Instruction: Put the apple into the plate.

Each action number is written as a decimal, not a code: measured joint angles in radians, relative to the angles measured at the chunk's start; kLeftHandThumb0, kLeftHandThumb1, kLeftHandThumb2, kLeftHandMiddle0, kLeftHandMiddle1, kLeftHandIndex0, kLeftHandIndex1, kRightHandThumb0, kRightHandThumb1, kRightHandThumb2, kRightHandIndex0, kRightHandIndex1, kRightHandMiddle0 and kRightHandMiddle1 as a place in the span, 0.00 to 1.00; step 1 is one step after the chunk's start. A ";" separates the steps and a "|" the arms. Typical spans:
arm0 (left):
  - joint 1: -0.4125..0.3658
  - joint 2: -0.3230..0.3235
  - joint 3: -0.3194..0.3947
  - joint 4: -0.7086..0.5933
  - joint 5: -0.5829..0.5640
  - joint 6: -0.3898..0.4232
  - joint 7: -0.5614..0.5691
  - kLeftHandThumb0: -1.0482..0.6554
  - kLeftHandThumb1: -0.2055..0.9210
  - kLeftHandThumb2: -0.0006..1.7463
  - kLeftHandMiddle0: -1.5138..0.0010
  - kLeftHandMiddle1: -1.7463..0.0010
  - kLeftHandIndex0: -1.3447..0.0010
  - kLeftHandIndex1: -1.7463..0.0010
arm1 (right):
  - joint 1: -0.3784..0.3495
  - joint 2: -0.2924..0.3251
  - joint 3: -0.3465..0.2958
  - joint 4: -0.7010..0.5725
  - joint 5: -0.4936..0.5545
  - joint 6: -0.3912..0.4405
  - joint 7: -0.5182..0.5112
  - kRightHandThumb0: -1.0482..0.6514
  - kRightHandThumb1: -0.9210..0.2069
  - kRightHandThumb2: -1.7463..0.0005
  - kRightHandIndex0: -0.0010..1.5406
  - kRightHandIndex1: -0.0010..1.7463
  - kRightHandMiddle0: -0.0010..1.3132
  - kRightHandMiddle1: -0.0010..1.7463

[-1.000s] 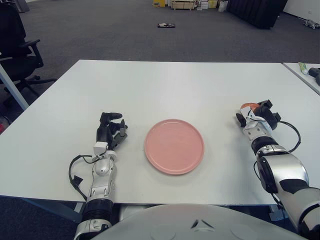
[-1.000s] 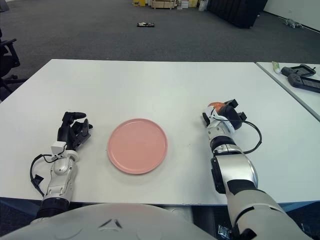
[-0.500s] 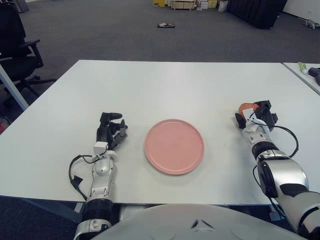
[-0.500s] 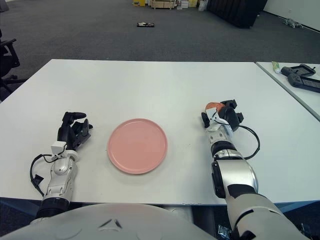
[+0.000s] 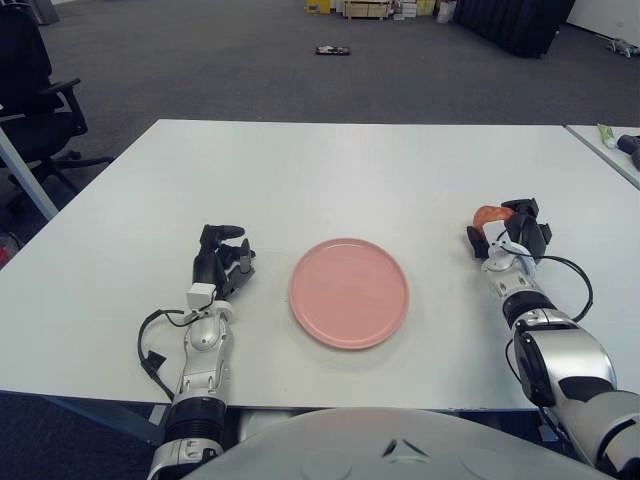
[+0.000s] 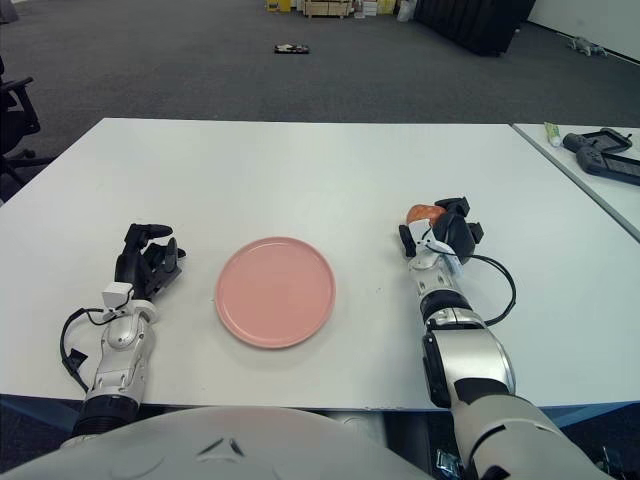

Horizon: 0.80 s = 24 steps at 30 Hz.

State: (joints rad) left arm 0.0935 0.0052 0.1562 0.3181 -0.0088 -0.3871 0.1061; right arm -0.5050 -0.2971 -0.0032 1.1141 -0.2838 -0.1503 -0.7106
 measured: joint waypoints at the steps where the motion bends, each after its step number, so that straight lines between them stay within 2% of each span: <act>1: 0.000 0.000 0.000 0.000 0.000 0.002 0.000 0.39 0.79 0.49 0.62 0.07 0.75 0.00 | 0.010 0.002 0.000 -0.018 0.000 -0.004 -0.002 0.62 0.78 0.09 0.56 0.93 0.45 1.00; 7: 0.000 0.001 0.000 0.000 0.001 0.003 0.000 0.39 0.80 0.48 0.62 0.10 0.75 0.00 | 0.069 0.019 -0.006 -0.111 0.004 -0.065 0.000 0.62 0.78 0.08 0.56 0.93 0.45 1.00; 14: -0.001 0.002 0.000 0.000 0.001 0.003 0.000 0.39 0.81 0.47 0.63 0.11 0.76 0.00 | 0.155 0.057 -0.025 -0.338 0.032 -0.077 0.028 0.62 0.77 0.08 0.54 0.96 0.44 1.00; 24: -0.003 0.002 -0.002 0.000 0.000 0.002 0.000 0.40 0.82 0.46 0.62 0.10 0.77 0.00 | 0.218 0.106 -0.022 -0.569 0.034 -0.209 0.094 0.61 0.76 0.09 0.53 0.97 0.43 1.00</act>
State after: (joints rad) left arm 0.0909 0.0075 0.1547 0.3183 -0.0088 -0.3850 0.1060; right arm -0.2872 -0.1910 -0.0252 0.5447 -0.2499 -0.3590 -0.6161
